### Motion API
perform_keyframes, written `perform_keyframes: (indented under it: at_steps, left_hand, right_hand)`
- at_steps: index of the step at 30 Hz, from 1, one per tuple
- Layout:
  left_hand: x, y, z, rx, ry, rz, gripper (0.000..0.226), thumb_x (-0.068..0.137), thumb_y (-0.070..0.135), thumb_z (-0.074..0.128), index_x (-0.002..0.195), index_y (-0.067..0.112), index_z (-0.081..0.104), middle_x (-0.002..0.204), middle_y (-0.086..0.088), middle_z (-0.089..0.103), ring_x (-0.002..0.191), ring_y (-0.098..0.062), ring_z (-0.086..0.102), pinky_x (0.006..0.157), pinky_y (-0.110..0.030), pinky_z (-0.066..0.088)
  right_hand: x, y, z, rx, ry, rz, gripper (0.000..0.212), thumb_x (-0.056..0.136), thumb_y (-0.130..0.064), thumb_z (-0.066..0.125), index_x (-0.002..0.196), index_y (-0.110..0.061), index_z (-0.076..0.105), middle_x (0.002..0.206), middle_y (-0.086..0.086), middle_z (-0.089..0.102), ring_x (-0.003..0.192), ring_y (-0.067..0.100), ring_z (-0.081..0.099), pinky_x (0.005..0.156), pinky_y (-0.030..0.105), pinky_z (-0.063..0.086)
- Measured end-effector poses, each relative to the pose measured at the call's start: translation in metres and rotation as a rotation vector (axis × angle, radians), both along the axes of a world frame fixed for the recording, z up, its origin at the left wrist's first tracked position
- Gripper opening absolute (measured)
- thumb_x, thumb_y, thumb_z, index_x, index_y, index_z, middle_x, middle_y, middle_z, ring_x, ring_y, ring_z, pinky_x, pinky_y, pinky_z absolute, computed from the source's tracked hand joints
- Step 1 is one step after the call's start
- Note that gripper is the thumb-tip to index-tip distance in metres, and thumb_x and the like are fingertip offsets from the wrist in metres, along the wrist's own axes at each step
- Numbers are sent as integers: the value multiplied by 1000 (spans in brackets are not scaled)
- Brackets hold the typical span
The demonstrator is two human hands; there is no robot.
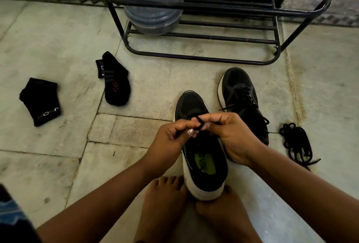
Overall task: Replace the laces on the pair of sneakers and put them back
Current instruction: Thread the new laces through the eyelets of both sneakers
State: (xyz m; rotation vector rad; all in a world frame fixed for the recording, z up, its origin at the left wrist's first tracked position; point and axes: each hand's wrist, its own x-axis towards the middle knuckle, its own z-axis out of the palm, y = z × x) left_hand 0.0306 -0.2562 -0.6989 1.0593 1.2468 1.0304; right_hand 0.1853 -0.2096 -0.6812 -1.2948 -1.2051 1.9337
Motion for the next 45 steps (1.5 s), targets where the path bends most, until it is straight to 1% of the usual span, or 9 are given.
perform_keyframes:
  at_steps: [3, 9, 14, 20, 23, 31, 38, 42, 45]
  left_hand:
    - [-2, 2, 1, 14, 20, -10, 35, 87, -3, 59, 86, 29, 72, 87, 6, 72, 85, -10, 67, 81, -21, 52]
    - [-4, 11, 7, -151, -31, -22, 30, 78, 0, 69, 97, 9, 47, 76, -6, 73, 78, -19, 70, 78, -27, 55]
    - [2, 14, 7, -239, -11, -10, 34, 76, 4, 73, 104, 7, 54, 75, -7, 74, 75, -15, 71, 72, -20, 55]
    - [3, 13, 3, -287, -110, 112, 15, 80, 3, 69, 92, 6, 60, 72, -9, 73, 66, -11, 69, 58, -14, 49]
    - [2, 11, 0, -274, -152, 116, 11, 82, 2, 66, 87, 7, 58, 73, -10, 72, 67, -13, 69, 60, -17, 51]
    - [1, 9, 0, -118, -79, 35, 13, 90, -4, 54, 83, 8, 52, 73, -2, 72, 69, -10, 68, 66, -16, 51]
    - [0, 15, 4, -76, 110, -64, 28, 89, 1, 59, 110, 20, 53, 76, 1, 71, 77, -11, 68, 80, -21, 52]
    - [-3, 18, 10, -164, 91, -131, 34, 94, 1, 52, 123, 20, 50, 74, 6, 69, 80, 0, 65, 76, -9, 46]
    - [-3, 20, 11, -275, 7, -110, 27, 97, 2, 45, 117, 18, 51, 70, 5, 63, 59, 5, 57, 55, -6, 40]
  right_hand:
    - [1, 2, -1, 4, 7, -42, 22, 89, 9, 51, 96, 0, 71, 84, 19, 72, 80, 28, 69, 80, 33, 57]
    - [0, 7, 0, -21, -28, -138, 16, 79, 12, 63, 81, -3, 60, 67, 8, 70, 59, 17, 67, 56, 23, 53]
    - [4, 6, 2, 118, -95, -19, 12, 83, 6, 61, 81, -5, 67, 70, 12, 70, 65, 19, 69, 64, 25, 56]
    - [12, 16, 9, 331, -310, 382, 27, 83, 2, 64, 102, -17, 71, 88, 4, 74, 91, 20, 69, 87, 39, 55]
    - [10, 12, 6, 367, -338, 271, 15, 81, -11, 71, 94, -19, 73, 81, -2, 74, 84, 9, 70, 84, 36, 56]
    - [7, 9, -1, 383, -369, 98, 9, 82, -9, 70, 84, -17, 74, 75, 0, 73, 77, 15, 70, 78, 39, 58]
    - [12, 13, -4, 291, -285, 166, 13, 84, -5, 67, 87, -15, 75, 80, 1, 73, 83, 12, 69, 79, 26, 55]
    - [10, 8, -7, 291, -224, 88, 15, 83, 2, 64, 83, -11, 71, 75, 0, 69, 75, 8, 66, 70, 21, 53]
    - [8, 6, -10, 511, -342, 109, 17, 83, 1, 64, 83, -13, 72, 81, -4, 69, 82, 8, 64, 80, 24, 53]
